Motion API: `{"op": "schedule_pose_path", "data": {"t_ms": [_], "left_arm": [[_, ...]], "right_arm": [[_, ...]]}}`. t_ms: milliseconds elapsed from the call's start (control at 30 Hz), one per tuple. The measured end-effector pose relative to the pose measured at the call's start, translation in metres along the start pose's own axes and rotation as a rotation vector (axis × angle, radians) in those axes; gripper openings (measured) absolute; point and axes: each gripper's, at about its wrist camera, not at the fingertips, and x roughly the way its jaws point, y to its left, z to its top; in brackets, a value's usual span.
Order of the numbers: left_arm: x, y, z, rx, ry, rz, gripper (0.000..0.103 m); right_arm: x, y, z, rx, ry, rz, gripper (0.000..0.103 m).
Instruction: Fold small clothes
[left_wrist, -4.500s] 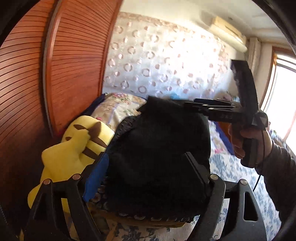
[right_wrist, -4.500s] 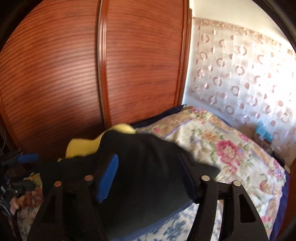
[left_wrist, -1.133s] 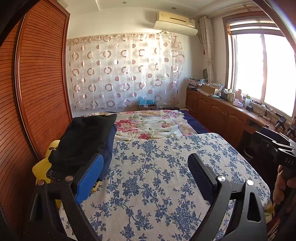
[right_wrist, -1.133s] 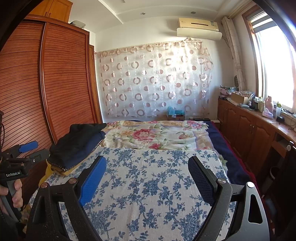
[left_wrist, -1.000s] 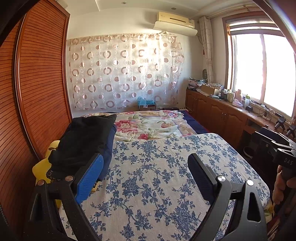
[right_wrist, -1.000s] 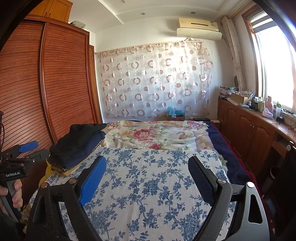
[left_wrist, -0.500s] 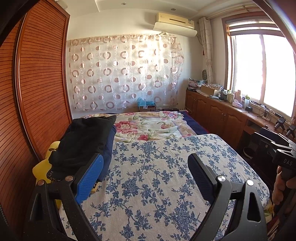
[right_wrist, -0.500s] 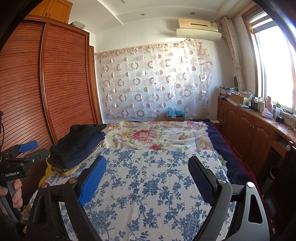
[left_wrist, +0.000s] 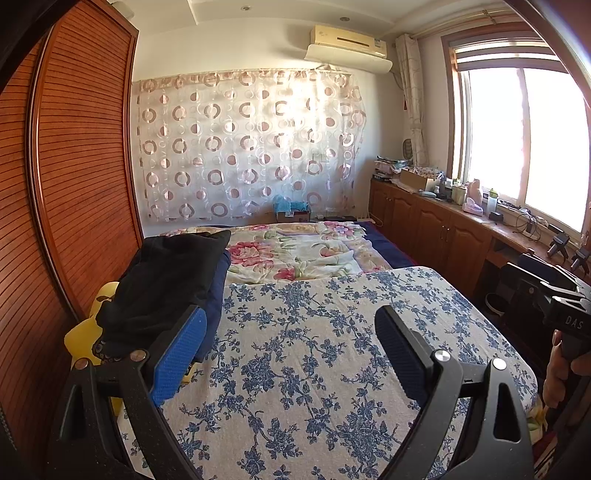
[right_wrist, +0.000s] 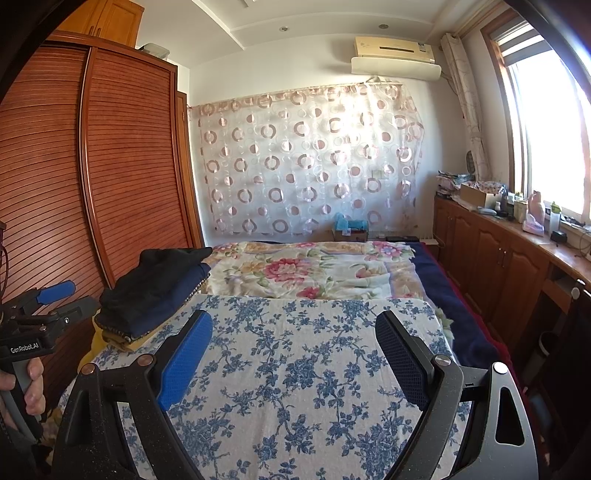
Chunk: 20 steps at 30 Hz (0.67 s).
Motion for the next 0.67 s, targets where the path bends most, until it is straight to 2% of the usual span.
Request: {"op": "schedule_pose_path", "data": {"t_ms": [667], "left_arm": [[0.0004,0.0007,-0.0007,0.001,-0.002,-0.001,0.093]], "right_arm": [[0.0024,0.0013,0.0021,-0.001,0.000,0.003,0.091]]}}
